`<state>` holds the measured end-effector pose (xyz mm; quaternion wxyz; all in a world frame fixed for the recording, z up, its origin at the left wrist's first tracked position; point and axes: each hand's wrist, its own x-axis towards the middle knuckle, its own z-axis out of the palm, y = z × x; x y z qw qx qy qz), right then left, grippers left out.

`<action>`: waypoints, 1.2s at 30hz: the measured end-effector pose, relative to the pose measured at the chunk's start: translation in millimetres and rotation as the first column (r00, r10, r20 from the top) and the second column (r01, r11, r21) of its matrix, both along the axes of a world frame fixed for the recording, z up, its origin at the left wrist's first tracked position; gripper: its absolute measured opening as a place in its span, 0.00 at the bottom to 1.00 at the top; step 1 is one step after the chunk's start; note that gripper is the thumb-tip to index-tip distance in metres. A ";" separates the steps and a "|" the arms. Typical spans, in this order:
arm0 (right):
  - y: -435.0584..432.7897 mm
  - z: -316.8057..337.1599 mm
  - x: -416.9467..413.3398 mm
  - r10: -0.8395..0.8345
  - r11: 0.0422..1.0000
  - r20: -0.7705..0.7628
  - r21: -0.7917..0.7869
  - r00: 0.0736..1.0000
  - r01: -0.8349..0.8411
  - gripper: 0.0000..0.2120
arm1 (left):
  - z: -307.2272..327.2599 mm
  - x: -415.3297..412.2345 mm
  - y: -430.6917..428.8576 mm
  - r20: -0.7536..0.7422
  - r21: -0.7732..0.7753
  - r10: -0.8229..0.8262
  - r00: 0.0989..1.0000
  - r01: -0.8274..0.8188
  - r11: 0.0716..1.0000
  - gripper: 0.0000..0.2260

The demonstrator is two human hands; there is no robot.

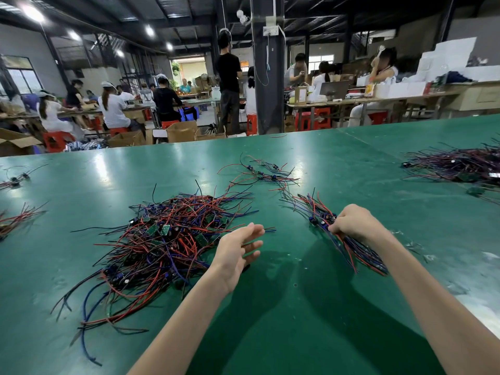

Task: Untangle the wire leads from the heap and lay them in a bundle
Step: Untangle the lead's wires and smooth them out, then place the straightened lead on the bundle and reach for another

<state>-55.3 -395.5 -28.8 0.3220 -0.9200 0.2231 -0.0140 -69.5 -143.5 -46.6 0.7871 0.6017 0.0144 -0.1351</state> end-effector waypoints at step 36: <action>95.0 -51.6 -10.4 0.497 0.837 0.266 -0.396 0.826 -0.377 0.04 | -11.1 23.3 36.3 0.763 0.628 -0.203 0.614 -0.778 0.008 0.21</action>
